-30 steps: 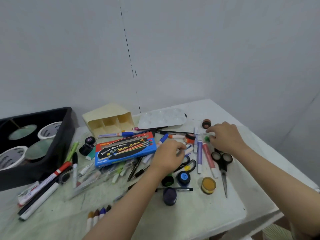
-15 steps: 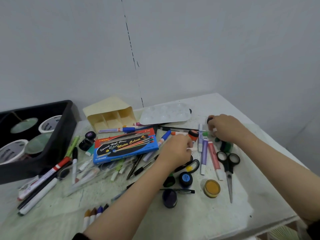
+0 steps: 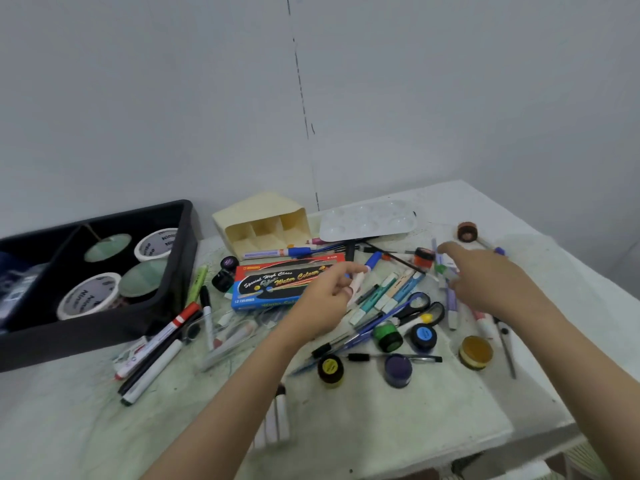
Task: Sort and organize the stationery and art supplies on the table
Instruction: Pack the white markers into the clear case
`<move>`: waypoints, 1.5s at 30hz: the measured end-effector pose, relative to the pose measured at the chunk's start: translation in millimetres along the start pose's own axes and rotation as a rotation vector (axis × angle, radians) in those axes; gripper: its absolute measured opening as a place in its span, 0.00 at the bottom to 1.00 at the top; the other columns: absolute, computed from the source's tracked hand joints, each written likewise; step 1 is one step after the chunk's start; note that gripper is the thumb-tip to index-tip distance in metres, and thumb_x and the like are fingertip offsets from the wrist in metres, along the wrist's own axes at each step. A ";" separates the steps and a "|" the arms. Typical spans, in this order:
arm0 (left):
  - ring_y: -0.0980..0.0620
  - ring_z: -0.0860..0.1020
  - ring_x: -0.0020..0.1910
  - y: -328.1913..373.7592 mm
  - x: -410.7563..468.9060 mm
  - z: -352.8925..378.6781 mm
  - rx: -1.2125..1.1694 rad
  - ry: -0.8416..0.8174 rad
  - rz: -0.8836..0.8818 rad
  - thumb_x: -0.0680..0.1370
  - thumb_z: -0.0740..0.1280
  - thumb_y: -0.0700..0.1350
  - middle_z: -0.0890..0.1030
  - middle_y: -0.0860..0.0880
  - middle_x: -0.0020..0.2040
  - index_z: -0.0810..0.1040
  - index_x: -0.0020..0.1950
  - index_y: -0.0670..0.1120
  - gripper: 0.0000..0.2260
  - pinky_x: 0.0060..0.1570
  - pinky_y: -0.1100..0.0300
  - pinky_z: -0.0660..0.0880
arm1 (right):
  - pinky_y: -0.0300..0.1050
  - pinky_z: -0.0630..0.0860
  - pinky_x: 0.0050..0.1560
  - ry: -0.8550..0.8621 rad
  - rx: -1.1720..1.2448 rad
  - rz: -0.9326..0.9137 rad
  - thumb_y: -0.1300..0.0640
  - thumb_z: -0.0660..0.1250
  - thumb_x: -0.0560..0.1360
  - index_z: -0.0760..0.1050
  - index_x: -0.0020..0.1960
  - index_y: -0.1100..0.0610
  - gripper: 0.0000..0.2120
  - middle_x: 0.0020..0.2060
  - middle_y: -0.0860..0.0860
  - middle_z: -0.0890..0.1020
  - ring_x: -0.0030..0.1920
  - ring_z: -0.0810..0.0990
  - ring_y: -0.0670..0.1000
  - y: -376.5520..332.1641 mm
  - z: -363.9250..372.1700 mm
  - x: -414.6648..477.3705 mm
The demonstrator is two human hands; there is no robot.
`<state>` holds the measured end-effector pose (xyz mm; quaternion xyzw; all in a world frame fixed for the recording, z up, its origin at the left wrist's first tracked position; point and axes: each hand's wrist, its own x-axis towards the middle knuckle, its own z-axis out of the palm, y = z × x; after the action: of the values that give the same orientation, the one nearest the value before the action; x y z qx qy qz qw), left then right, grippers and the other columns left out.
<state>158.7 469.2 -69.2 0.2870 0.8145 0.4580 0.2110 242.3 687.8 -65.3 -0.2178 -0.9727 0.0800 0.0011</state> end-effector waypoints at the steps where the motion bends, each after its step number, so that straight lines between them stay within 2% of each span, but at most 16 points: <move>1: 0.53 0.71 0.35 -3.9 -7.8 -7.9 -0.021 0.013 0.006 0.80 0.55 0.34 0.73 0.49 0.42 0.73 0.61 0.52 0.17 0.37 0.60 0.68 | 0.46 0.75 0.39 -0.047 0.049 0.010 0.61 0.60 0.77 0.62 0.69 0.46 0.23 0.44 0.52 0.78 0.40 0.77 0.51 -7.8 0.2 -6.3; 2: 0.54 0.69 0.34 -8.6 -15.1 -15.4 -0.035 0.029 0.002 0.80 0.56 0.34 0.73 0.50 0.41 0.74 0.60 0.52 0.16 0.38 0.60 0.68 | 0.46 0.76 0.40 -0.085 0.104 0.003 0.60 0.60 0.77 0.64 0.68 0.46 0.21 0.41 0.51 0.77 0.39 0.76 0.50 -16.2 0.9 -12.8; 6: 0.56 0.73 0.35 -28.4 -48.9 -42.5 -0.085 0.091 -0.040 0.78 0.61 0.33 0.74 0.48 0.41 0.74 0.55 0.53 0.16 0.37 0.66 0.73 | 0.47 0.76 0.44 -0.123 0.368 -0.074 0.59 0.62 0.76 0.69 0.60 0.45 0.15 0.40 0.51 0.81 0.38 0.78 0.51 -55.4 8.8 -42.0; 8: 0.58 0.74 0.32 -39.3 -65.3 -53.8 -0.127 0.110 -0.072 0.77 0.62 0.32 0.74 0.50 0.39 0.74 0.54 0.52 0.15 0.36 0.65 0.74 | 0.43 0.73 0.38 -0.107 0.511 -0.107 0.60 0.63 0.75 0.70 0.55 0.47 0.12 0.33 0.50 0.79 0.33 0.76 0.49 -76.8 16.0 -55.6; 11: 0.53 0.73 0.34 -60.6 -93.4 -70.2 -0.133 0.156 -0.112 0.76 0.65 0.33 0.74 0.49 0.38 0.75 0.53 0.50 0.13 0.33 0.67 0.73 | 0.37 0.70 0.33 -0.105 0.677 -0.136 0.62 0.66 0.73 0.71 0.50 0.49 0.10 0.30 0.49 0.79 0.28 0.74 0.43 -113.7 30.3 -77.0; 15: 0.50 0.73 0.35 -85.4 -127.7 -85.0 -0.172 0.201 -0.144 0.74 0.67 0.33 0.74 0.46 0.37 0.75 0.51 0.47 0.11 0.31 0.66 0.72 | 0.40 0.72 0.35 -0.128 0.838 -0.192 0.62 0.68 0.72 0.72 0.47 0.52 0.08 0.26 0.48 0.79 0.28 0.76 0.45 -156.4 53.6 -106.0; 19: 0.51 0.77 0.35 -101.8 -152.9 -91.1 -0.147 0.213 -0.152 0.73 0.70 0.35 0.77 0.47 0.38 0.77 0.50 0.47 0.10 0.33 0.63 0.75 | 0.38 0.69 0.33 -0.141 0.920 -0.285 0.64 0.66 0.73 0.72 0.47 0.54 0.08 0.24 0.46 0.77 0.26 0.72 0.43 -189.1 72.1 -129.4; 23: 0.52 0.79 0.33 -111.6 -167.1 -89.2 -0.190 0.213 -0.163 0.73 0.71 0.36 0.80 0.48 0.33 0.78 0.49 0.47 0.09 0.36 0.61 0.78 | 0.36 0.68 0.29 -0.168 0.980 -0.287 0.67 0.63 0.72 0.72 0.48 0.54 0.09 0.22 0.47 0.77 0.24 0.71 0.44 -210.2 83.2 -137.8; 26: 0.50 0.79 0.32 -118.4 -170.7 -86.1 -0.201 0.212 -0.171 0.71 0.72 0.36 0.80 0.47 0.32 0.78 0.48 0.47 0.09 0.40 0.53 0.78 | 0.35 0.68 0.29 -0.183 0.979 -0.284 0.67 0.63 0.73 0.72 0.47 0.52 0.11 0.24 0.48 0.77 0.24 0.71 0.42 -218.8 88.3 -137.7; 29: 0.50 0.79 0.32 -123.4 -172.0 -83.0 -0.190 0.215 -0.167 0.71 0.73 0.37 0.81 0.44 0.36 0.78 0.48 0.48 0.10 0.41 0.51 0.78 | 0.32 0.67 0.31 -0.181 0.926 -0.290 0.66 0.65 0.73 0.73 0.46 0.49 0.12 0.30 0.49 0.79 0.26 0.71 0.39 -223.6 91.9 -135.3; 33: 0.50 0.78 0.34 -128.9 -171.3 -80.1 -0.181 0.239 -0.147 0.70 0.74 0.39 0.80 0.47 0.36 0.78 0.47 0.50 0.10 0.43 0.50 0.78 | 0.30 0.67 0.33 -0.122 0.807 -0.302 0.61 0.67 0.74 0.73 0.46 0.47 0.10 0.32 0.45 0.76 0.29 0.71 0.38 -227.8 95.1 -131.6; 36: 0.51 0.78 0.34 -132.7 -170.9 -79.5 -0.191 0.242 -0.134 0.70 0.74 0.40 0.79 0.48 0.36 0.78 0.47 0.51 0.10 0.43 0.51 0.78 | 0.39 0.73 0.41 -0.110 0.714 -0.320 0.56 0.69 0.74 0.78 0.51 0.47 0.07 0.36 0.45 0.77 0.36 0.74 0.42 -231.1 97.0 -129.2; 38: 0.51 0.78 0.35 -135.3 -170.4 -79.1 -0.197 0.244 -0.130 0.71 0.74 0.39 0.79 0.48 0.36 0.78 0.46 0.51 0.10 0.43 0.52 0.78 | 0.43 0.74 0.48 -0.101 0.604 -0.318 0.55 0.68 0.75 0.79 0.59 0.50 0.12 0.41 0.46 0.77 0.44 0.76 0.47 -233.4 97.4 -127.5; 40: 0.52 0.77 0.34 -137.9 -169.4 -79.0 -0.207 0.253 -0.127 0.71 0.74 0.39 0.78 0.48 0.36 0.78 0.46 0.51 0.10 0.42 0.55 0.78 | 0.44 0.73 0.50 -0.093 0.526 -0.307 0.53 0.67 0.76 0.78 0.62 0.51 0.15 0.46 0.48 0.77 0.49 0.76 0.48 -234.6 97.3 -126.1; 42: 0.53 0.77 0.34 -140.5 -168.9 -78.4 -0.221 0.260 -0.119 0.71 0.74 0.39 0.78 0.49 0.36 0.78 0.46 0.50 0.10 0.41 0.56 0.77 | 0.44 0.73 0.50 -0.090 0.483 -0.317 0.54 0.67 0.76 0.80 0.59 0.49 0.13 0.50 0.48 0.77 0.50 0.76 0.48 -234.4 99.1 -125.4; 45: 0.55 0.77 0.34 -144.3 -168.7 -78.4 -0.230 0.271 -0.110 0.71 0.74 0.38 0.79 0.48 0.37 0.78 0.47 0.50 0.10 0.40 0.58 0.77 | 0.39 0.70 0.42 -0.071 0.441 -0.353 0.55 0.66 0.76 0.79 0.59 0.45 0.13 0.50 0.46 0.75 0.42 0.71 0.42 -233.1 104.3 -127.2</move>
<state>197.5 248.8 -142.2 0.1515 0.7921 0.5705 0.1555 254.9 409.7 -127.8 -0.0364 -0.9541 0.2958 0.0283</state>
